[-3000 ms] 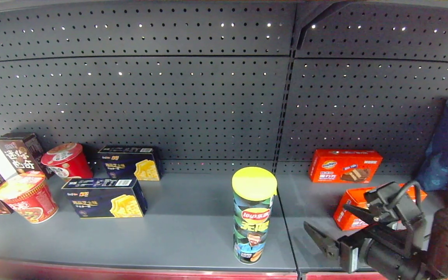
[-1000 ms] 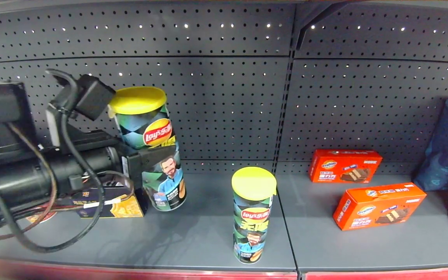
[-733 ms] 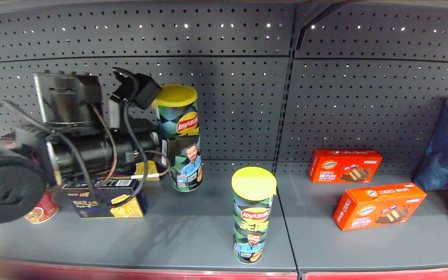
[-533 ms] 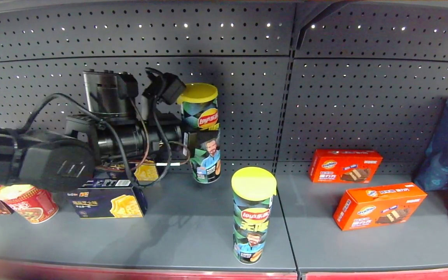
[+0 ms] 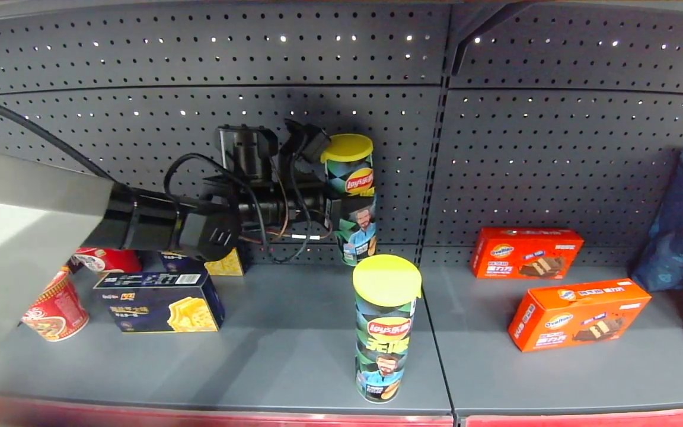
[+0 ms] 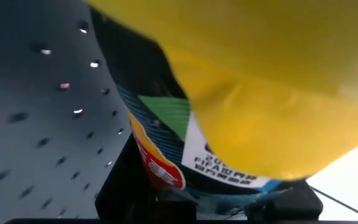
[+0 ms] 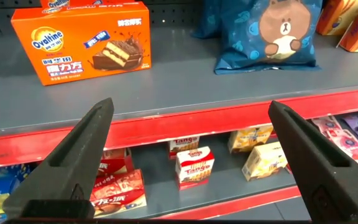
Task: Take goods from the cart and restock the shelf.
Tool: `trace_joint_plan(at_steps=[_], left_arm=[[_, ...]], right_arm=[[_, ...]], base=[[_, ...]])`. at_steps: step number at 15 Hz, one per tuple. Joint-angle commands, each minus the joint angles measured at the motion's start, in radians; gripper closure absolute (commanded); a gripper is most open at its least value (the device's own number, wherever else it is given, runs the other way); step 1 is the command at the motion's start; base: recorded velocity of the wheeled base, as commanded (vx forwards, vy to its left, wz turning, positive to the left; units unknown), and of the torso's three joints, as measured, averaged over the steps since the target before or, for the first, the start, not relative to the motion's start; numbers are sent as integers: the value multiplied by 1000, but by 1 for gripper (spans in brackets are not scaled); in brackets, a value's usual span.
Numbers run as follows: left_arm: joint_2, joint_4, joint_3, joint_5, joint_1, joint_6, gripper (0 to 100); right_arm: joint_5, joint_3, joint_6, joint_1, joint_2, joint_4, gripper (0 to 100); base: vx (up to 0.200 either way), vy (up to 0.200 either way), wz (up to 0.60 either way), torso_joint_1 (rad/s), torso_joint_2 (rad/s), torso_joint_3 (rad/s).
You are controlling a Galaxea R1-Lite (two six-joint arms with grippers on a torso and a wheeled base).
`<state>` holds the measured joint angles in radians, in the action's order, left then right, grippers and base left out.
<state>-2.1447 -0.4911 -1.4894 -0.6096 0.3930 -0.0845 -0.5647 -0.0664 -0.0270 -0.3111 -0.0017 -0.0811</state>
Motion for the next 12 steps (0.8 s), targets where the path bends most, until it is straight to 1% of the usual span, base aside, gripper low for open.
trace_joint_plan(at_steps=[1, 6, 10, 12], left_arm=[[-87, -4, -37, -12, 12, 0, 100], [-112, -4, -34, -16, 26, -5, 100], [-123, -4, -31, -24, 24, -6, 100], [-126, -3, -22, -24, 23, -29, 100]], right_arm=[[-1, 0, -1, 0, 2, 0, 0], [0, 0, -2, 0, 2, 0, 0], [0, 0, -1, 0, 2, 0, 0], [-1, 0, -1, 0, 2, 0, 0]], base=[[0, 0, 0, 0, 0, 0], [0, 0, 0, 0, 0, 0], [0, 0, 0, 0, 0, 0], [0, 0, 0, 0, 0, 0]])
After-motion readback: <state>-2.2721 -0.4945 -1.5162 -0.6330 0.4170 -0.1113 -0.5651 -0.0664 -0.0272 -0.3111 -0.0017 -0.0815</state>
